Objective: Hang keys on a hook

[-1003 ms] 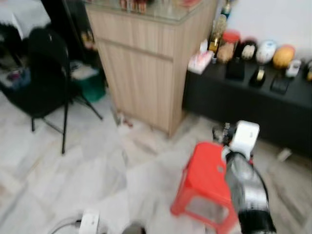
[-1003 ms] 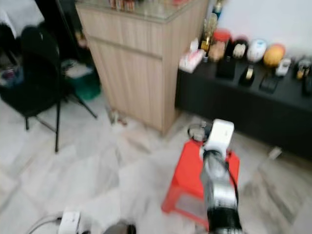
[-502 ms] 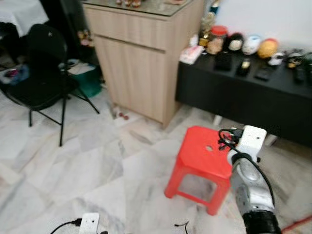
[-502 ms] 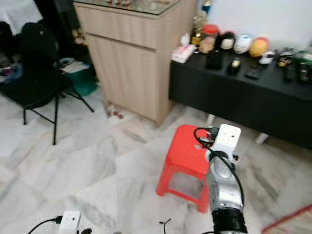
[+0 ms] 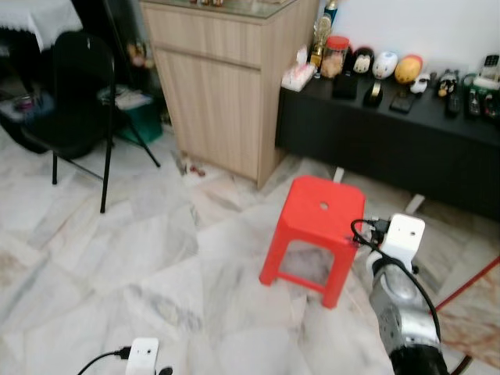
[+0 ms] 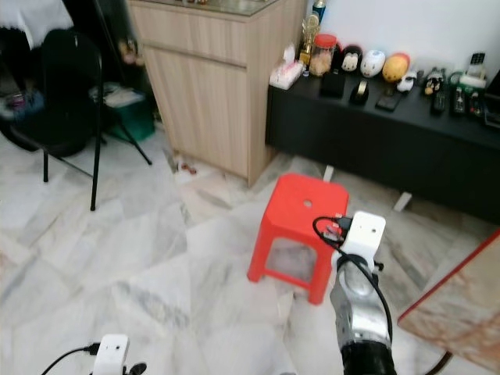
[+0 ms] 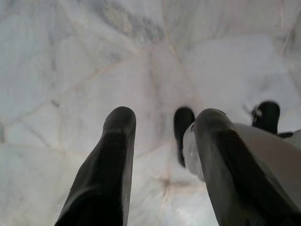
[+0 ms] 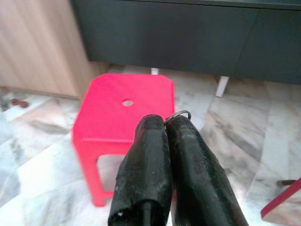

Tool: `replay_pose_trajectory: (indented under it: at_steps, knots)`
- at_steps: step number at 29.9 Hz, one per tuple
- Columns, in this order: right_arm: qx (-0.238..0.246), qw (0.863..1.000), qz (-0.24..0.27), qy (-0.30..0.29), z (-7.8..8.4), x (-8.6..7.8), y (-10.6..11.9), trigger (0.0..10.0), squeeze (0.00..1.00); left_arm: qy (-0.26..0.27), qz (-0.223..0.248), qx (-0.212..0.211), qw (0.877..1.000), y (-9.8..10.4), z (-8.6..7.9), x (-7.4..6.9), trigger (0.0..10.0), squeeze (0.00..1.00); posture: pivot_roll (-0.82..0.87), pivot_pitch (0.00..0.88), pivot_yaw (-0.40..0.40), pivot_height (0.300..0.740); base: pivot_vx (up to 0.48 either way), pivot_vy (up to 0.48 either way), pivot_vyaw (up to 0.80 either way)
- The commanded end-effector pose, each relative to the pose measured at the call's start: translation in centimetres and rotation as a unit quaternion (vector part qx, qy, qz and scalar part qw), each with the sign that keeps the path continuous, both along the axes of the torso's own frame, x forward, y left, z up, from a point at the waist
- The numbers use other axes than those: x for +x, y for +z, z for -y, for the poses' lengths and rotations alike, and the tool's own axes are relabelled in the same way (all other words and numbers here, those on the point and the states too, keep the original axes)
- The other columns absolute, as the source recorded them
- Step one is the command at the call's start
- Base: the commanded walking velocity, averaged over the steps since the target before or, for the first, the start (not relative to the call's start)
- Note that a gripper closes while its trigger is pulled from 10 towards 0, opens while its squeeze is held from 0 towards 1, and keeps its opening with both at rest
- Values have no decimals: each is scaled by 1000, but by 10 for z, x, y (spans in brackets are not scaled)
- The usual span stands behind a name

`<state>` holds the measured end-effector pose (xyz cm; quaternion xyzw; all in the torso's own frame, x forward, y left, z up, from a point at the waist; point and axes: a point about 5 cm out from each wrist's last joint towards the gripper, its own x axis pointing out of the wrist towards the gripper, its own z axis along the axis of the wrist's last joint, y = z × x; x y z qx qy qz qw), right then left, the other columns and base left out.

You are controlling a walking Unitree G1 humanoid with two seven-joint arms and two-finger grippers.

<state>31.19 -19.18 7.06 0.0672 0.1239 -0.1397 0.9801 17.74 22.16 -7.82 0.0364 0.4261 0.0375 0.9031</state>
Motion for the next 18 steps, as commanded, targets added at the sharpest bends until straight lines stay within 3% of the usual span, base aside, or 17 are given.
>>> replay_pose_trajectory:
  at_steps: [1,9,18]
  knots:
    - [-4,1000,12,-1,1,2,6,10000,0,-11,-24,6,1000,-5,2,-7,10000,0,125,85,-26,740,0,0,0]
    - [-2,1000,14,-3,0,4,6,10000,0,-30,-32,20,999,-5,1,-9,10000,0,127,85,-27,740,0,0,0]
    - [6,1000,19,-11,1,5,7,10000,0,-32,-36,20,999,-7,1,-12,10000,0,126,84,-27,740,0,-456,0]
